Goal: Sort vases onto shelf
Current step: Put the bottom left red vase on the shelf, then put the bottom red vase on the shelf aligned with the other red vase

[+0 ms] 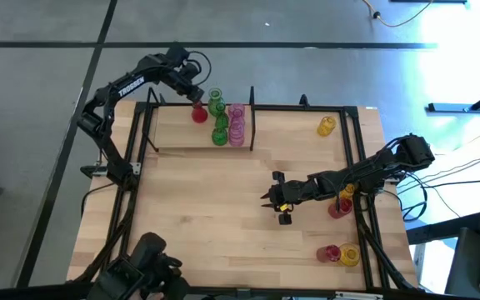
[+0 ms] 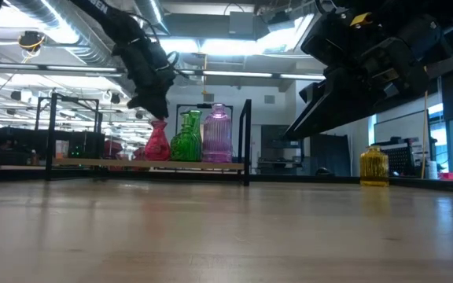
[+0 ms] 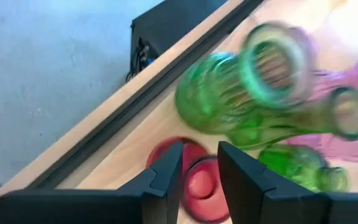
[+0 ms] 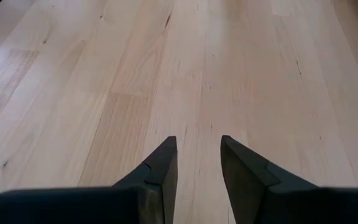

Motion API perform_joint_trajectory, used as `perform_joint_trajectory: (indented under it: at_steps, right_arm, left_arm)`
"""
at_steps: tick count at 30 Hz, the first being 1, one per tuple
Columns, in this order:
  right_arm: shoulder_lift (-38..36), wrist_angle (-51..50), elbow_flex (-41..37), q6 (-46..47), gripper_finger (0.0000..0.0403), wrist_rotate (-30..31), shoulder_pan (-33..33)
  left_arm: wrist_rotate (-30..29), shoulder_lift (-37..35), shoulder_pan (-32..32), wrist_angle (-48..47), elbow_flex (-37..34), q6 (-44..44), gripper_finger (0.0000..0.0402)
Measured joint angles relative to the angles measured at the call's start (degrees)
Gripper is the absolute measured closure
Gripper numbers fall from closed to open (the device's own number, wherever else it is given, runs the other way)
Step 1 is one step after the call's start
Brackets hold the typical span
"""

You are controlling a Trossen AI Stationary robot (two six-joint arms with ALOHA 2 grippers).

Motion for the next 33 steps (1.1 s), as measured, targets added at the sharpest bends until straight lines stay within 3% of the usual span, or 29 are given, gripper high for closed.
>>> perform_joint_trajectory:
  at_steps: [9,16,21,27,33]
  right_arm:
    - [0.0,0.01,0.0,-0.07,0.0295,0.0,-0.01]
    - [0.0,0.49,-0.01,-1.44,0.0295,0.0,0.0]
    - [0.0,-0.13,0.38,-1.25,0.0295,-1.2,0.0]
    - [-2.51,-19.55,8.77,1.17,0.0295,-2.16,0.79]
    - [-4.58,-41.61,20.85,6.45,0.0295,-0.72,6.41]
  left_arm:
    - [-5.62,-7.4,-9.56,1.6,3.02,2.97,0.0308]
    - [-15.56,-18.34,-28.72,7.64,-4.25,2.2,0.0308]
    - [-22.73,-25.5,-44.7,20.89,-14.82,0.32,0.0308]
    - [-29.56,-29.64,-60.75,42.93,-29.56,2.06,0.0308]
    - [-30.93,-29.14,-70.05,63.3,-39.63,7.27,0.0308]
